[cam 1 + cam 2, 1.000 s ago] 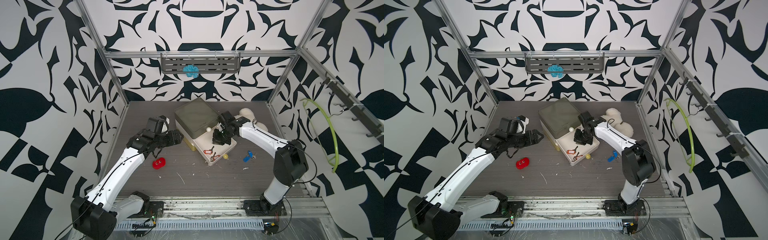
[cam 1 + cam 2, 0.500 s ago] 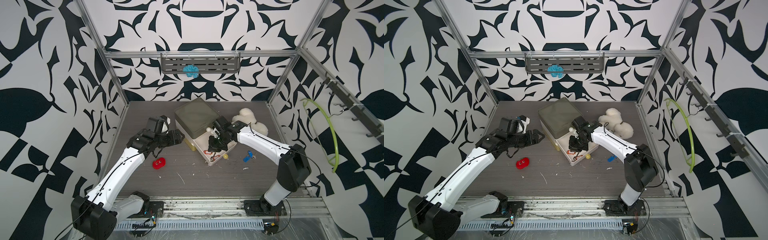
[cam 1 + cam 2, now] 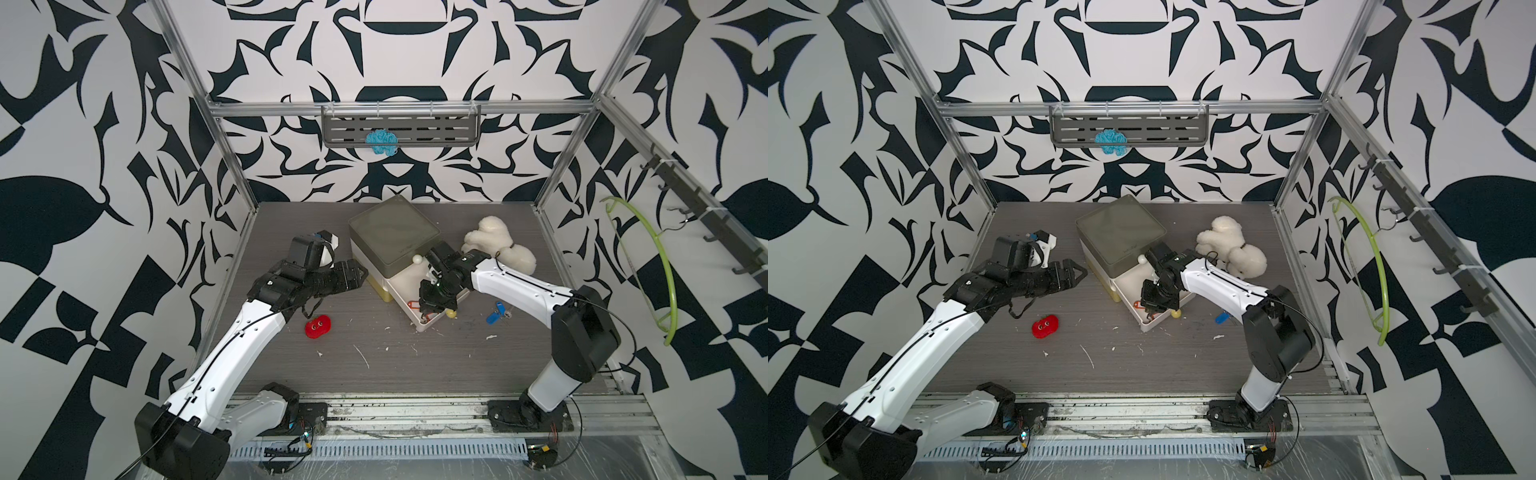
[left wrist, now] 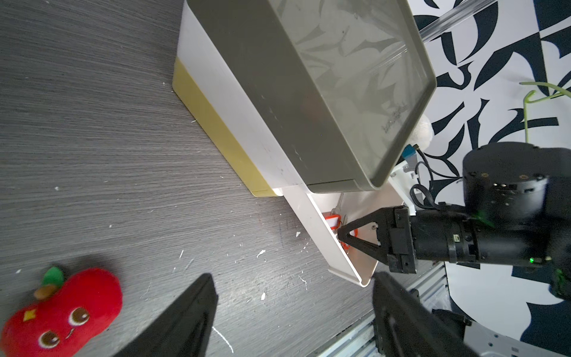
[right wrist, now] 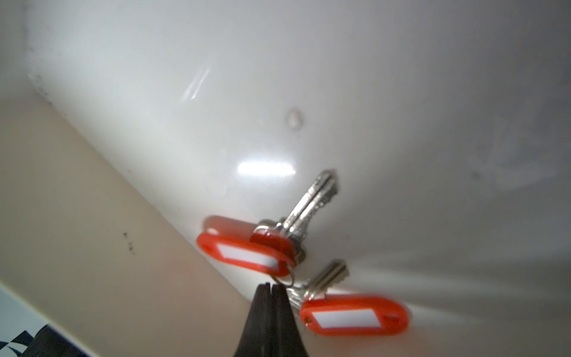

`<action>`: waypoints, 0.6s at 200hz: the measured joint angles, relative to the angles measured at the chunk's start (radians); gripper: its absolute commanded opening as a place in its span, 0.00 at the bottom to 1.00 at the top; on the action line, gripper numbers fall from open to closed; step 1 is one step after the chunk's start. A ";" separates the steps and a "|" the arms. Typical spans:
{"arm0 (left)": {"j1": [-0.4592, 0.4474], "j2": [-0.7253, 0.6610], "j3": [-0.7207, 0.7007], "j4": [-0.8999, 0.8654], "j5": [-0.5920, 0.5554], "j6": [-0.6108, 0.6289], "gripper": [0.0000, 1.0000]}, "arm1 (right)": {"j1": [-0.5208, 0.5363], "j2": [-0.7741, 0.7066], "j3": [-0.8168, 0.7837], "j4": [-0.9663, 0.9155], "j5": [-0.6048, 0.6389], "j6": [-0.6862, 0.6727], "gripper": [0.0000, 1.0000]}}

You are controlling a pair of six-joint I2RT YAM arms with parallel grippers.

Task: Take the keys out of the drawer
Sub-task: Move the key to the drawer.

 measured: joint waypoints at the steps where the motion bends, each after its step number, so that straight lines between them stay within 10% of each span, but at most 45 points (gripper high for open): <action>1: 0.000 0.000 0.000 0.000 0.000 0.000 0.84 | 0.000 0.000 -0.001 0.001 0.001 0.000 0.00; 120: 0.001 0.000 0.000 -0.029 0.000 0.012 0.84 | -0.076 0.018 0.019 0.064 0.090 0.044 0.00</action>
